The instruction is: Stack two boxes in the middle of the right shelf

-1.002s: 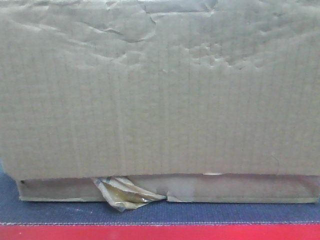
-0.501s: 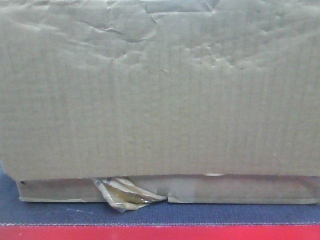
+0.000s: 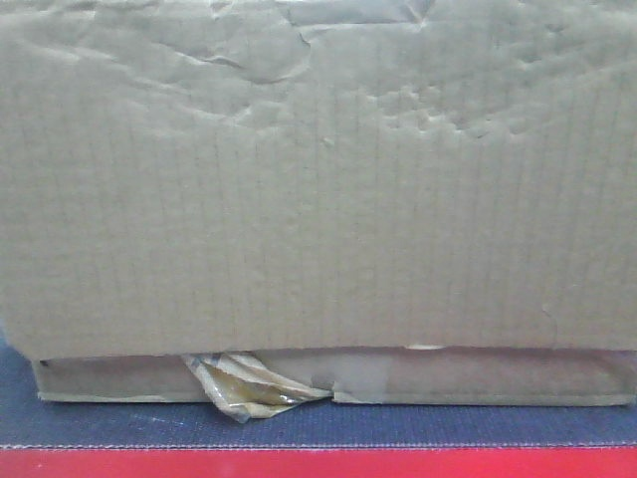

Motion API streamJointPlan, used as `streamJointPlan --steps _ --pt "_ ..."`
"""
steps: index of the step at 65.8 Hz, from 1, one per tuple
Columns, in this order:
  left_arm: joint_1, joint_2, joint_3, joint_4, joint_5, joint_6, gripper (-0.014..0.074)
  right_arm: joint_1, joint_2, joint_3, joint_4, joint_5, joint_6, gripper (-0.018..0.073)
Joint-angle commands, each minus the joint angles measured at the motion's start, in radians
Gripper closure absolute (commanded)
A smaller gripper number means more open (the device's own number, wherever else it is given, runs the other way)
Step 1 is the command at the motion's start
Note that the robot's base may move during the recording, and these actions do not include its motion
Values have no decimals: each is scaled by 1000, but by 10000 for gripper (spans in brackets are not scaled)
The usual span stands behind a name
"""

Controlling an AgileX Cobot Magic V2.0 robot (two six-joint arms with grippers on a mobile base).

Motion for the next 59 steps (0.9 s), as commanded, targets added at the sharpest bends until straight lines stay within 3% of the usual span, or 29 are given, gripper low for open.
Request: streamJointPlan --steps 1,10,15,25,30,59 --pt "1 -3 0 -5 -3 -1 256 51 51 -78 -33 72 32 699" --pt "1 -3 0 -5 -3 -1 256 91 116 -134 -33 78 32 697" --pt "1 -3 0 -5 -3 -1 256 97 136 -136 -33 78 32 642" --pt "1 -3 0 -5 -3 -1 256 106 154 -136 -29 78 17 326" --pt "1 -3 0 -5 -3 -1 256 106 160 -136 -16 78 17 237" --pt "1 -3 0 -5 -3 -1 256 106 182 35 58 78 17 297"
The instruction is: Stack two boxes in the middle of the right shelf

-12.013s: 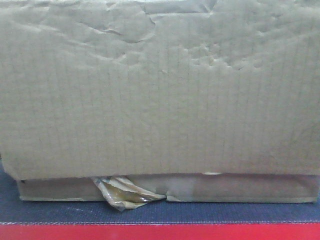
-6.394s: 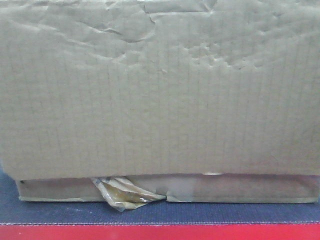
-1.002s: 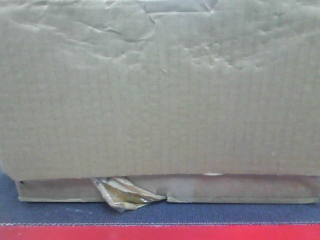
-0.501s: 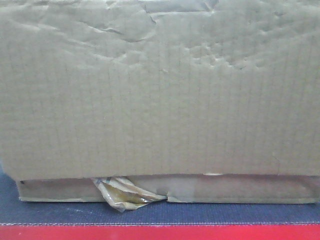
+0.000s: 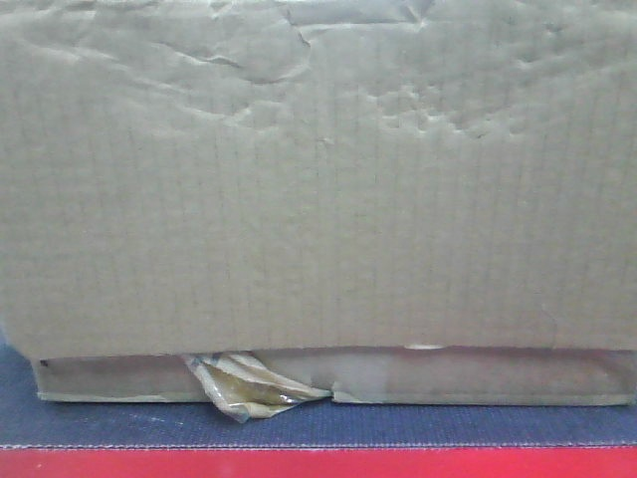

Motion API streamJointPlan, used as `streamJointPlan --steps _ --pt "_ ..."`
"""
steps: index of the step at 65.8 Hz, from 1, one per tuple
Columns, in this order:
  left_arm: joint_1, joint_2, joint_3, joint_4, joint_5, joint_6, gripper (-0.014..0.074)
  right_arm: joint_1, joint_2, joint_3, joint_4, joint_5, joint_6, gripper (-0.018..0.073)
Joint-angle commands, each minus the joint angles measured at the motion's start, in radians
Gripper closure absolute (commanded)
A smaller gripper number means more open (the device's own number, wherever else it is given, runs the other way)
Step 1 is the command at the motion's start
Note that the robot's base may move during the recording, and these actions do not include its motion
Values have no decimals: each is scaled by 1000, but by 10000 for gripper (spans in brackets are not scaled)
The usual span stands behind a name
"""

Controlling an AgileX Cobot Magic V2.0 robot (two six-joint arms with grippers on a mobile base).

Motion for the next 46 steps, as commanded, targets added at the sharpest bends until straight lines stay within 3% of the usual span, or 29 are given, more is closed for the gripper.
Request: streamJointPlan --steps 1,46 --pt "1 -3 0 -5 -3 -1 256 0 5 12 4 -7 -6 297" --pt "1 -3 0 -5 -3 -1 256 11 62 12 14 -7 -6 316"
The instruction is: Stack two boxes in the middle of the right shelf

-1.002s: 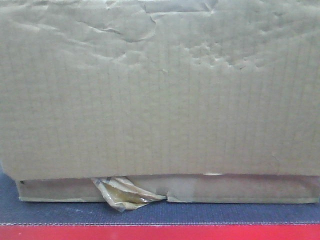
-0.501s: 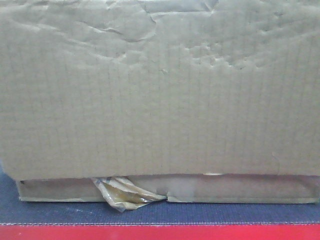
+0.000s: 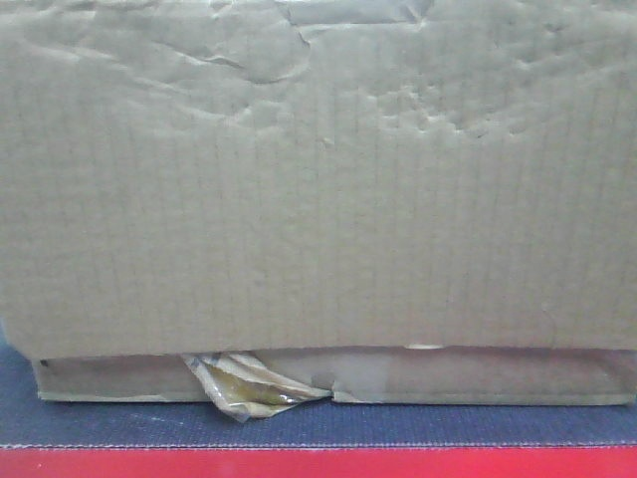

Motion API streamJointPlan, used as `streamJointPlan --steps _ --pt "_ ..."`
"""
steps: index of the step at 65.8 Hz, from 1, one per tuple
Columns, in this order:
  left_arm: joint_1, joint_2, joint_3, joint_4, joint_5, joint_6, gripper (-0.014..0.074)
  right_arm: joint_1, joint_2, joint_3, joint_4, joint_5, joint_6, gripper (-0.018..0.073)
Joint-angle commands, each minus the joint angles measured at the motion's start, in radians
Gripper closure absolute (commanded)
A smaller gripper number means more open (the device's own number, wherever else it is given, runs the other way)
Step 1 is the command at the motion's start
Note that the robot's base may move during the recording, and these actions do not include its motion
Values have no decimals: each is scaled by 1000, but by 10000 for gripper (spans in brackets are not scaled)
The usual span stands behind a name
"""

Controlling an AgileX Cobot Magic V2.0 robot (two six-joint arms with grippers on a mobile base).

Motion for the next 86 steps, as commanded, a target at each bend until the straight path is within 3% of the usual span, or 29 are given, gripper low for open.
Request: streamJointPlan --steps 1,13,20,25,31,36,47,56,70,86 --pt "1 -3 0 -5 -3 -1 256 0 6 5 -5 -7 -6 316" --pt "1 -3 0 -7 -3 -1 258 0 8 5 -5 -7 -6 354" --pt "1 -3 0 -8 -3 -1 285 0 8 5 -5 -7 -6 477" --pt "1 -3 0 -15 -3 -1 370 0 8 5 -5 -7 -6 600" --pt "-3 -3 0 -15 -3 -1 563 0 8 5 -20 -7 -6 727" --pt "-5 -3 0 -15 -3 -1 706 0 8 5 -34 -7 -6 711" --pt "-11 -5 -6 -9 -3 -7 708 0 -12 3 -45 -7 9 712" --pt "-11 -34 -6 50 -3 -56 708 0 -40 1 -75 -10 14 712" --pt "-11 -105 -12 170 -103 -114 708 0 -107 1 -112 -156 27 712" --pt "-11 -167 -101 278 -226 -115 708 0 -190 -12 -185 -318 48 712"
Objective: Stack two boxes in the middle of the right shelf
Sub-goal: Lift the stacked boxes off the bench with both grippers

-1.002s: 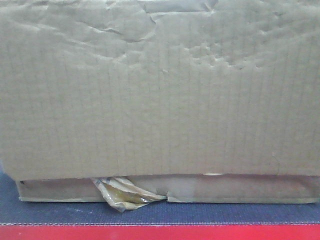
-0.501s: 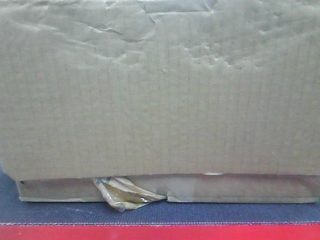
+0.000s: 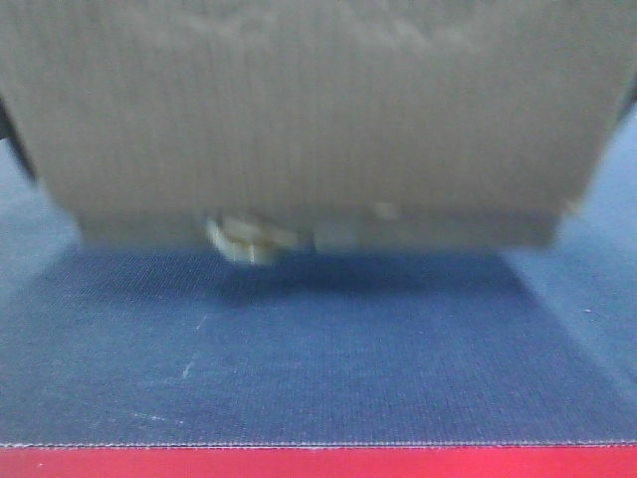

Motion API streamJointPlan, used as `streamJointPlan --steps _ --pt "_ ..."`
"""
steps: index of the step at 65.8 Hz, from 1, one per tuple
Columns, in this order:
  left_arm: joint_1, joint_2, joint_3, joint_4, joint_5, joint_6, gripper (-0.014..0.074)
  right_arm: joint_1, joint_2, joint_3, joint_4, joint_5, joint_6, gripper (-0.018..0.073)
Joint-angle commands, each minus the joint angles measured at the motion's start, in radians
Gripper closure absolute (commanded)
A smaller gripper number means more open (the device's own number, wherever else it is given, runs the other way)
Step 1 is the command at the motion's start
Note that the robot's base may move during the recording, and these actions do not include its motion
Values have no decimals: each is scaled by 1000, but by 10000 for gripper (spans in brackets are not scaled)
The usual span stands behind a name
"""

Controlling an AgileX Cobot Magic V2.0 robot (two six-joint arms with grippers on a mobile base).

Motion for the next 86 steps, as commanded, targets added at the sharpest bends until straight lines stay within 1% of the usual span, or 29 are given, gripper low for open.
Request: streamJointPlan --steps 1,4,8,11,13,14,17,21,26,36,56,59,62,64,71,78,86 --pt "3 -42 -43 92 -55 -13 708 -2 -46 -18 -88 -59 22 712" --pt "1 -51 -52 108 -64 -13 708 4 -53 -33 -142 -59 66 712" --pt "-10 -60 -64 147 -59 -23 708 30 -64 -48 -244 -51 131 712" --pt "-34 -68 -66 201 -44 -64 708 62 -65 -62 -333 -45 174 712" --pt "-55 -75 -67 256 -30 -97 708 82 -65 -68 -367 -41 197 712" --pt "-65 -78 -67 277 -23 -115 708 93 -65 -71 -374 -41 199 712" --pt "-99 -82 -67 325 -16 -136 708 106 -65 -70 -374 -53 208 712" --pt "-128 -86 -67 362 -28 -140 708 122 -65 -70 -374 -73 223 712" --pt "-147 -86 -67 370 -42 -140 708 126 -65 -70 -374 -96 223 712" --pt "-147 -92 -67 370 -45 -140 708 126 -65 -70 -374 -120 223 712" --pt "-147 -96 -67 370 -45 -140 708 126 -65 -70 -374 -122 231 712" --pt "-147 -96 -67 370 -45 -155 708 126 -65 -70 -374 -122 256 712" --pt "-147 -96 -67 370 -45 -200 708 126 -65 -70 -374 -125 299 712" --pt "-147 -96 -67 370 -45 -207 708 126 -65 -70 -374 -128 308 712" --pt "-147 -96 -67 370 -45 -207 708 126 -65 -70 -376 -129 308 712" --pt "-147 -96 -67 370 -45 -184 708 126 -65 -70 -376 -129 308 712" --pt "-147 -96 -67 370 -45 -184 708 126 -65 -70 -376 -129 308 712"
